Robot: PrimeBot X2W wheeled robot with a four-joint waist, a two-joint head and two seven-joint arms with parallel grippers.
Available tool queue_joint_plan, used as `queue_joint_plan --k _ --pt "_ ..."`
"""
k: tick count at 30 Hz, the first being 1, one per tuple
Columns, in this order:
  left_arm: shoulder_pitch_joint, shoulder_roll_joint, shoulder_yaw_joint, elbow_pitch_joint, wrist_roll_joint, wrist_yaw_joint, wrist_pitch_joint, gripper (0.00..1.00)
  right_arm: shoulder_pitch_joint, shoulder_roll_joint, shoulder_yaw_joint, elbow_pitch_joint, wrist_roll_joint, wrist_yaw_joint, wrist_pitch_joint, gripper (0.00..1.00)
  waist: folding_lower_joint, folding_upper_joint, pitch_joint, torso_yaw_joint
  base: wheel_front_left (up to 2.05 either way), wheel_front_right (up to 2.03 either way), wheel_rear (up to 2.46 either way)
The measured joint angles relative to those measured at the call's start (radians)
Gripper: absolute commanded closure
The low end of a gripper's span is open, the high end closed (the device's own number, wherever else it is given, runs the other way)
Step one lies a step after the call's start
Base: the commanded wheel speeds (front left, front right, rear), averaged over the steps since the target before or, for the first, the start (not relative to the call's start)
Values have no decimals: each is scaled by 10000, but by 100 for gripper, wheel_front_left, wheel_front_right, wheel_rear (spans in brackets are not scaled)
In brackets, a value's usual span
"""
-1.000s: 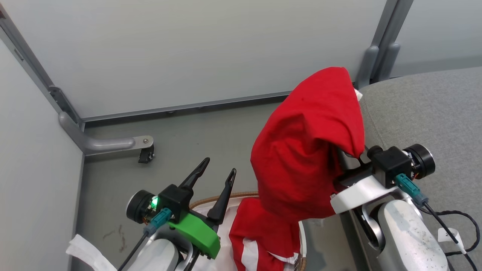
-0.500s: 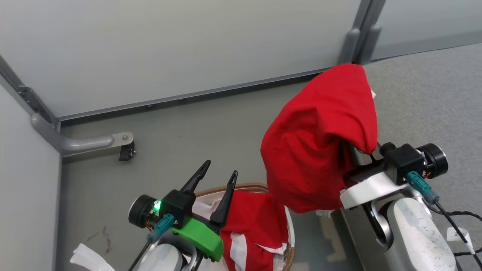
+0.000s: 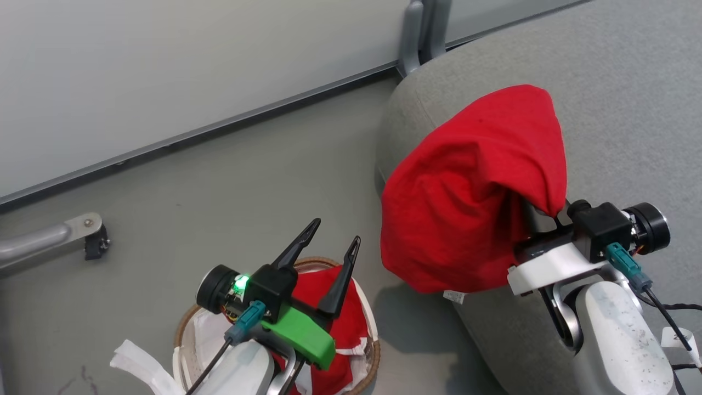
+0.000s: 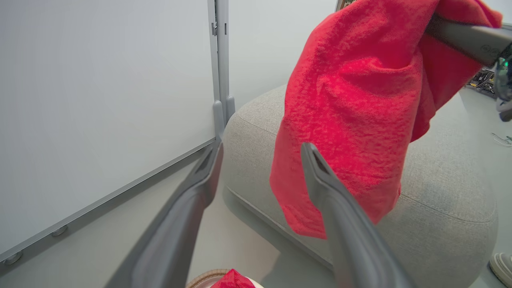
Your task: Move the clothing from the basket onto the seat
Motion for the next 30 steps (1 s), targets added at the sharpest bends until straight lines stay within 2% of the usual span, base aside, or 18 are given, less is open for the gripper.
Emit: queue_joint_plan --k 7,13,25,30 --pt "-345 153 -259 -17 42 0 2 0 -398 0 -407 54 -109 0 0 100 0 0 689 -461 0 0 0" --pt "-825 414 -278 -151 140 0 2 0 -2079 -117 -1335 222 -907 0 0 100 0 0 1485 -394 0 0 0" --pt "-1939 855 -345 -568 512 0 0 0 -5962 -2761 -2897 2309 -1442 0 -2 100 1 0 3405 392 0 0 0" --pt "-2250 899 -299 -784 671 0 0 0 -6576 -3290 -3402 3062 -1519 0 -15 100 2 0 4293 784 0 0 0"
